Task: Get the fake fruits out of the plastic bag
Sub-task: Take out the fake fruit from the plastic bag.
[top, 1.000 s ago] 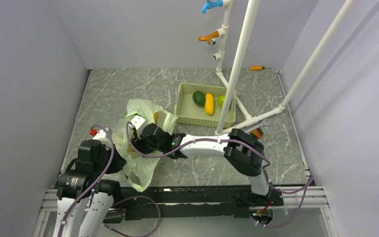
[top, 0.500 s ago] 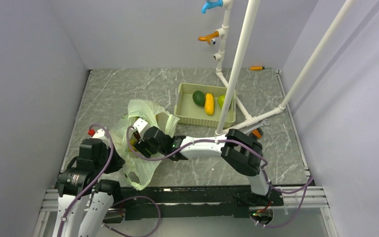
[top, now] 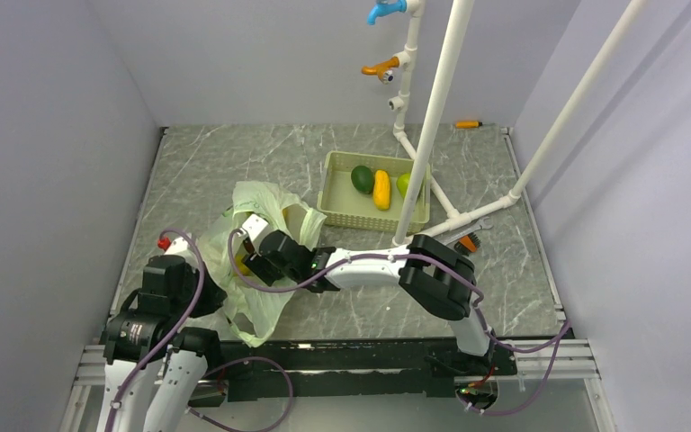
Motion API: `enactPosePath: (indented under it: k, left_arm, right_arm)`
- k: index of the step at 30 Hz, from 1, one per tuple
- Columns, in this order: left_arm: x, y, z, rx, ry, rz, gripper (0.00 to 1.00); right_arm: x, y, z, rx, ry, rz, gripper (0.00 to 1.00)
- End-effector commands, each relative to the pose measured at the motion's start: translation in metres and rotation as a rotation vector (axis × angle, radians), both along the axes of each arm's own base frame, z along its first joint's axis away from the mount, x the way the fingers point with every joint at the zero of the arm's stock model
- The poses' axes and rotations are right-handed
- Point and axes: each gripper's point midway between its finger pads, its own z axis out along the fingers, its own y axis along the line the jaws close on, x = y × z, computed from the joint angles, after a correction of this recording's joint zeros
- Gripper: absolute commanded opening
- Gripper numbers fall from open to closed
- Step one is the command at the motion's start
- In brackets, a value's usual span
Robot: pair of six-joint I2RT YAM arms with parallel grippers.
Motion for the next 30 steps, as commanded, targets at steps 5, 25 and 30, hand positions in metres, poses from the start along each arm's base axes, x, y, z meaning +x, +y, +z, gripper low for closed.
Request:
enactPosePath:
  k: [5,25,30]
  left_arm:
    - [0.002,0.001,0.005,-0.002,-0.021,0.015,0.00]
    - [0.000,0.004,0.007,-0.001,-0.041,0.030,0.00]
    - [0.000,0.006,0.008,0.000,-0.052,0.047,0.00]
  right_arm:
    - [-0.014,0.004,0.017,0.007,0.055,0.065,0.24]
    - [-0.052,-0.012,0.171,0.301,0.092,0.161,0.00]
    - [-0.054,-0.029,0.220,0.367,0.028,0.169,0.00]
